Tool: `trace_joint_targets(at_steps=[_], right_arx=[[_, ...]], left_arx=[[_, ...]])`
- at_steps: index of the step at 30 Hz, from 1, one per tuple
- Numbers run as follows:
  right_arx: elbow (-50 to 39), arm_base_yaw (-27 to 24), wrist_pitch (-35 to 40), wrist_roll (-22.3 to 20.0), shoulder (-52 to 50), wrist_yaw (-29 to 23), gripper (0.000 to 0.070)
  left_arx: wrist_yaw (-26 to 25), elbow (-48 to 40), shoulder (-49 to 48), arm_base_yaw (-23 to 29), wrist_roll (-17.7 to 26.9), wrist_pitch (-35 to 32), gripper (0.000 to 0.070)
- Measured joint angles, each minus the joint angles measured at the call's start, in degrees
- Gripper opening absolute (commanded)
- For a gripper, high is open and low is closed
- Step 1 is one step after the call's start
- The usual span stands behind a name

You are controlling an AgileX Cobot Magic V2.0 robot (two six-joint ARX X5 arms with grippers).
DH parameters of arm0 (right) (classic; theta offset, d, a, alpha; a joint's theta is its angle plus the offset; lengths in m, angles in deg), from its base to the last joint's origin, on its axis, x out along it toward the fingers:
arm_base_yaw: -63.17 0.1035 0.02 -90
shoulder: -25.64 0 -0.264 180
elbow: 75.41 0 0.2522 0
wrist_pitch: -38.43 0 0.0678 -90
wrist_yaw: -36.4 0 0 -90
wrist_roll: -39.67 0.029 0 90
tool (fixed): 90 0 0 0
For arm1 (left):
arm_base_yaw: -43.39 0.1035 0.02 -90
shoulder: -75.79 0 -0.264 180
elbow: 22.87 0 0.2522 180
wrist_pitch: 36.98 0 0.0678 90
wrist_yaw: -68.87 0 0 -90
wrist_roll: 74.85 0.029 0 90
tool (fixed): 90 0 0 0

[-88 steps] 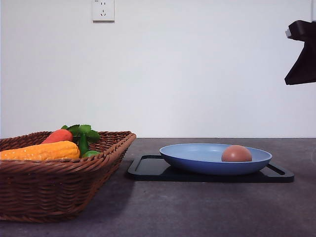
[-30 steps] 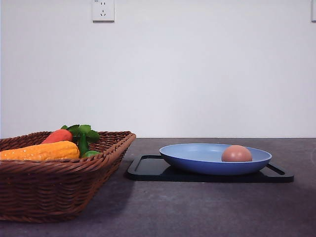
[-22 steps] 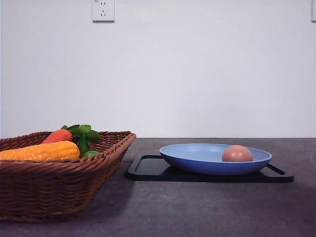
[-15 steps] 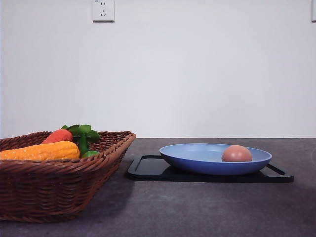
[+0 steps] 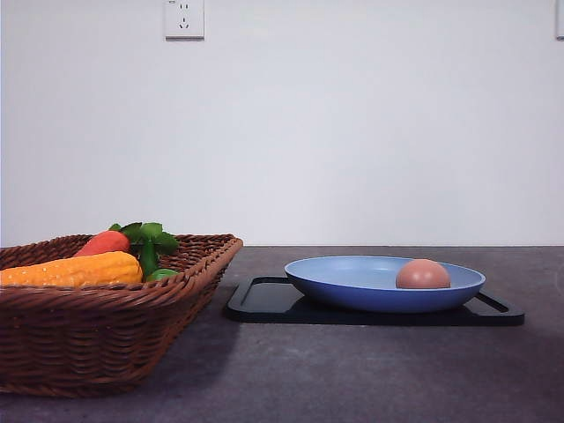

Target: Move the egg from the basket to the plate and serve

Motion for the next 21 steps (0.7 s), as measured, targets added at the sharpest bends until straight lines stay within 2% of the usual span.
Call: trace_joint_targets(at_steps=[21], right_arx=[[0.00, 0.00, 0.00, 0.07, 0.00, 0.00, 0.0000]], left_arx=[[0.00, 0.00, 0.00, 0.00, 0.02, -0.04, 0.0000]])
